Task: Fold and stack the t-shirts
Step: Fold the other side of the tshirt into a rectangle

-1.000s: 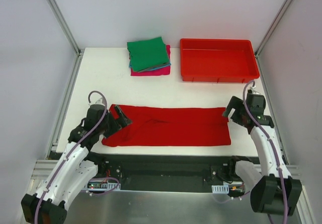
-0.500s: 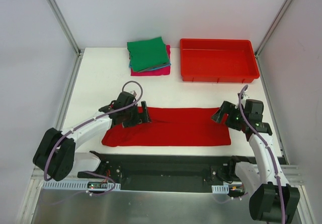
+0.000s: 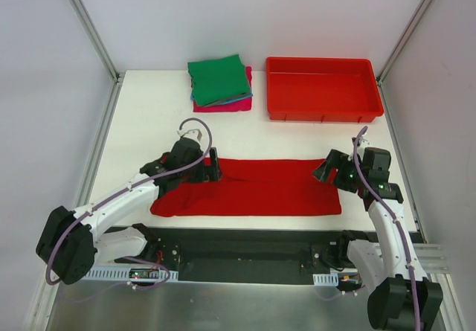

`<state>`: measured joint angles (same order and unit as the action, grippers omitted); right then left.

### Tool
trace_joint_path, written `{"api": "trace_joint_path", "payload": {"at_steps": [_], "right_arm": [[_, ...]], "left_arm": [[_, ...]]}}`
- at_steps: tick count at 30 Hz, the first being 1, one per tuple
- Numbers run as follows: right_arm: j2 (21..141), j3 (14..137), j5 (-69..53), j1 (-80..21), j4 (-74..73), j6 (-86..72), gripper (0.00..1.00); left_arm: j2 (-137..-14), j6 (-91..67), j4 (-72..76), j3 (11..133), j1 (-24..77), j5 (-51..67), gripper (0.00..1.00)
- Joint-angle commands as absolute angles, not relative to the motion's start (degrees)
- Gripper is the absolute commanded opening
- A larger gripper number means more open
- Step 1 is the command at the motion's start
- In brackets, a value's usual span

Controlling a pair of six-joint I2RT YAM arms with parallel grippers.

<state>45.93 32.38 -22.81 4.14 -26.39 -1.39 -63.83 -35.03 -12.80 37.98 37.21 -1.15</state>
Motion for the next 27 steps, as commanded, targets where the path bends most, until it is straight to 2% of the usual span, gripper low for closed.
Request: {"api": "trace_joint_path", "payload": {"at_steps": [1, 7, 11, 19, 27], "right_arm": [[45.88, 31.99, -22.94, 4.22, -25.84, -0.44, 0.96], [45.88, 31.82, -22.33, 4.22, -25.93, -0.44, 0.96], [46.05, 31.82, -21.53, 4.22, -26.02, -0.44, 0.96], [46.58, 31.90, -21.18, 4.22, -26.19, -0.44, 0.96], [45.97, 31.73, -20.74, 4.22, -26.46, -0.44, 0.96]], "left_arm": [[-65.20, -33.05, -14.68, 40.69, 32.80, -10.02, 0.99], [-76.45, -32.17, -14.68, 45.52, 27.86, -5.81, 0.99], [-79.89, -32.17, -13.19, 45.79, 28.12, 3.93, 0.99], [-75.42, -32.69, -11.69, 42.54, 34.54, 7.64, 0.99], [-72.25, -33.48, -10.81, 38.32, 38.84, 17.57, 0.99]]}}
